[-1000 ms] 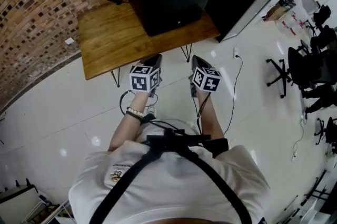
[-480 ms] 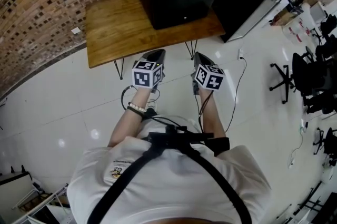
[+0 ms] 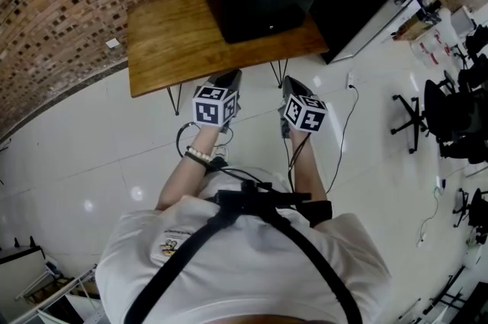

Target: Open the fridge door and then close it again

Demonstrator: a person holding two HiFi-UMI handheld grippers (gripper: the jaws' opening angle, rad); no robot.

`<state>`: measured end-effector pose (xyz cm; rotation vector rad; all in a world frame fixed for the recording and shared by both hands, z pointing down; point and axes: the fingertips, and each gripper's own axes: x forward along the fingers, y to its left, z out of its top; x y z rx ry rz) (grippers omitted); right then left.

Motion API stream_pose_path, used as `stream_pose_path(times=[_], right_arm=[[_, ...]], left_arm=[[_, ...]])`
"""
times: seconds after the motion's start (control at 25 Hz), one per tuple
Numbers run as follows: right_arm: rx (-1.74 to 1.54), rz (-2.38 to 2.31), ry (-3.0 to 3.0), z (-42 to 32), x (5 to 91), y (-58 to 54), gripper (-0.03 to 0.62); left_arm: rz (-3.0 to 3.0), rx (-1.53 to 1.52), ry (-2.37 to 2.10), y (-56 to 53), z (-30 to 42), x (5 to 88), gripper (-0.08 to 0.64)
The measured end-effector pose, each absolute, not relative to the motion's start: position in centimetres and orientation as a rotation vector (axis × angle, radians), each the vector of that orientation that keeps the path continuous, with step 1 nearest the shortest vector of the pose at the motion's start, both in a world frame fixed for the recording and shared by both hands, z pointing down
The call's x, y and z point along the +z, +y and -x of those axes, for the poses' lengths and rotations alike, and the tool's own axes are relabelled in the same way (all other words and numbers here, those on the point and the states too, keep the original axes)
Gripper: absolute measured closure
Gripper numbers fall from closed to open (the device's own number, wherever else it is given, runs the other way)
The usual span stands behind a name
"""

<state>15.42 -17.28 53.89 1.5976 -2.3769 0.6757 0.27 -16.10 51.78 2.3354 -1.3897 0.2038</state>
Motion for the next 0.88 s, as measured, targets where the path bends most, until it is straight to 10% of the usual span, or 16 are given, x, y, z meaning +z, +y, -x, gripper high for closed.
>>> stream_pose_path(times=[0.88], right_arm=[[0.609, -1.813, -2.324, -10.2, 53.0, -16.4, 0.589]], left_arm=[[-2.455, 0.312, -1.364, -21.5, 7.0, 49.7, 0.558]])
